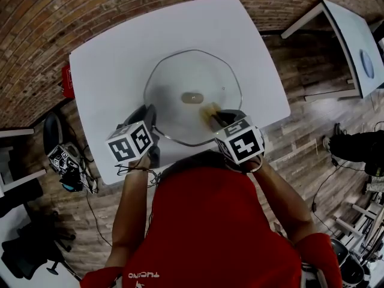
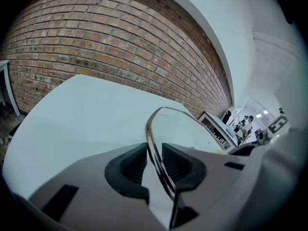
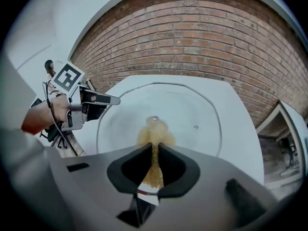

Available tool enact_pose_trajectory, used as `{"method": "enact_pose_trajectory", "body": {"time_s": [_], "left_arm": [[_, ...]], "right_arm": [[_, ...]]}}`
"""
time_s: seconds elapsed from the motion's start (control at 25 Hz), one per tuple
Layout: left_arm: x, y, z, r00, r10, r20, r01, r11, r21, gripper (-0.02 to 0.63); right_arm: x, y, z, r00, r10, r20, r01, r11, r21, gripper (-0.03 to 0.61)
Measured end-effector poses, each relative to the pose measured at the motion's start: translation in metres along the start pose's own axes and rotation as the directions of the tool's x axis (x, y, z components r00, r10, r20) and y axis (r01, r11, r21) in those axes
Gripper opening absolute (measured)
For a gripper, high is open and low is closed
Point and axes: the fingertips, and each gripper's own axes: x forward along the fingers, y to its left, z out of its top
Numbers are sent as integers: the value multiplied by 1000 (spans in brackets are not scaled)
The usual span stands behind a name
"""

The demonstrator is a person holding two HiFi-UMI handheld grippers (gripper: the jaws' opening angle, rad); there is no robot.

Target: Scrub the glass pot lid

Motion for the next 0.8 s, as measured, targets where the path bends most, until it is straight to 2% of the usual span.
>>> {"method": "enact_pose_trajectory", "body": {"time_s": [0.2,0.44,0.6,0.8], "left_arm": [[0,-1,-1,1000,4,-1,-4,1000,-3,104],[-2,-2,-2,1000,5,4,-5,1000,0,103],[-2,-3,-1,1000,9,5,-9,1000,1,103],[-1,-2,1,1000,12,4,-12,1000,8,104]], "right_arm": [[-7,-9,10,998,4,62,-7,999,49,52],[7,-14,63,982,-27,187,16,998,56,52],[29,-15,89,982,-43,184,35,998,48,52],[51,-13,99,985,-65,157,57,997,58,54]]}}
